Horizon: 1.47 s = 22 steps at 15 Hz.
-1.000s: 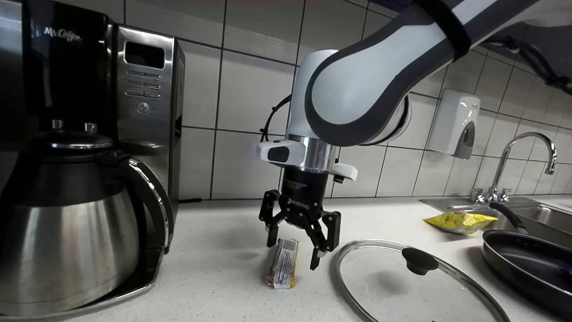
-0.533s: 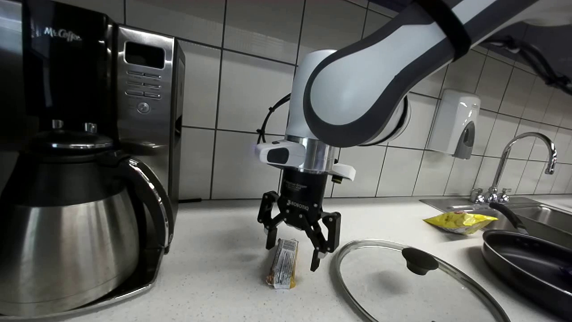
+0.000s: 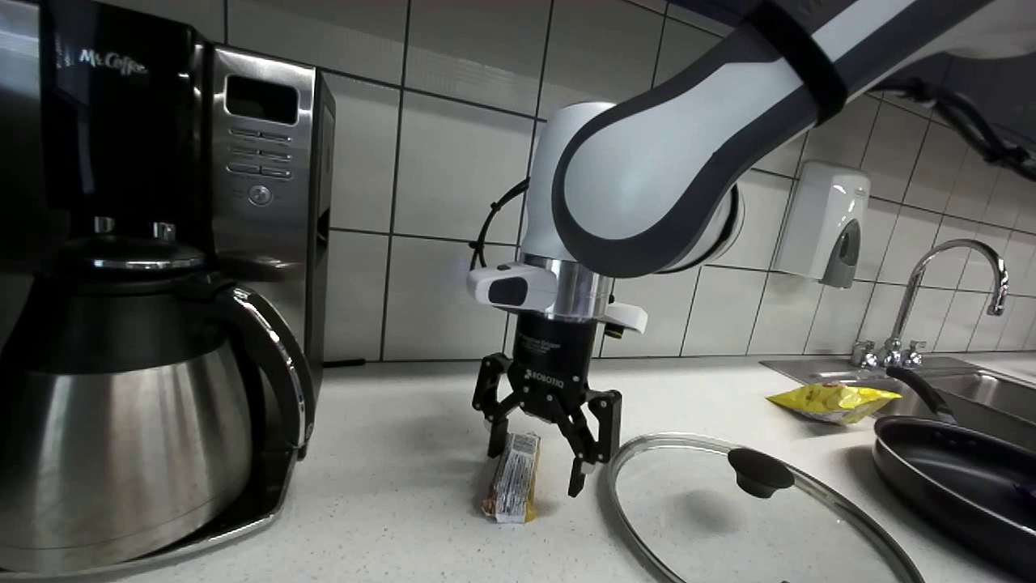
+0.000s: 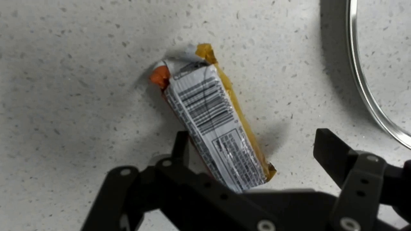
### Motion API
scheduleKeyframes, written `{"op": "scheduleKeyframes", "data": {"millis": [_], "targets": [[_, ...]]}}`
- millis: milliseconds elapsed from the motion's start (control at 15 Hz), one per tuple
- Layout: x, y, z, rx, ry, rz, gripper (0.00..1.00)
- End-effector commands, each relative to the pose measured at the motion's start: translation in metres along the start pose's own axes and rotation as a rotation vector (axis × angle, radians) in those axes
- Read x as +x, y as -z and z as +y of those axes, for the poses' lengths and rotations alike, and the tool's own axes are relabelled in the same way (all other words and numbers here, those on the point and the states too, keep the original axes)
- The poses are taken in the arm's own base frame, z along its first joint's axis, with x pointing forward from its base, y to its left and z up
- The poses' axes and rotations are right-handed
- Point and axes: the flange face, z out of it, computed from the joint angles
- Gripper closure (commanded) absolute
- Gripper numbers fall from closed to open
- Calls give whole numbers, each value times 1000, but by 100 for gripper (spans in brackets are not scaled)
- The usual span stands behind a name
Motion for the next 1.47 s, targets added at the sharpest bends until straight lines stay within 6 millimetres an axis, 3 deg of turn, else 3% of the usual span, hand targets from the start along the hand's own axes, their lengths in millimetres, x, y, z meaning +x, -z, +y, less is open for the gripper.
{"op": "scheduleKeyframes", "data": {"millis": [0, 133, 200, 267, 733, 1400], "targets": [[0, 2, 3, 1, 33, -21, 0], [1, 2, 3, 1, 33, -22, 0], [1, 2, 4, -1, 32, -22, 25], [2, 2, 4, -3, 30, -22, 26], [2, 5, 6, -28, -2, -20, 82], [2, 46, 12, -63, -248, -54, 84]]}}
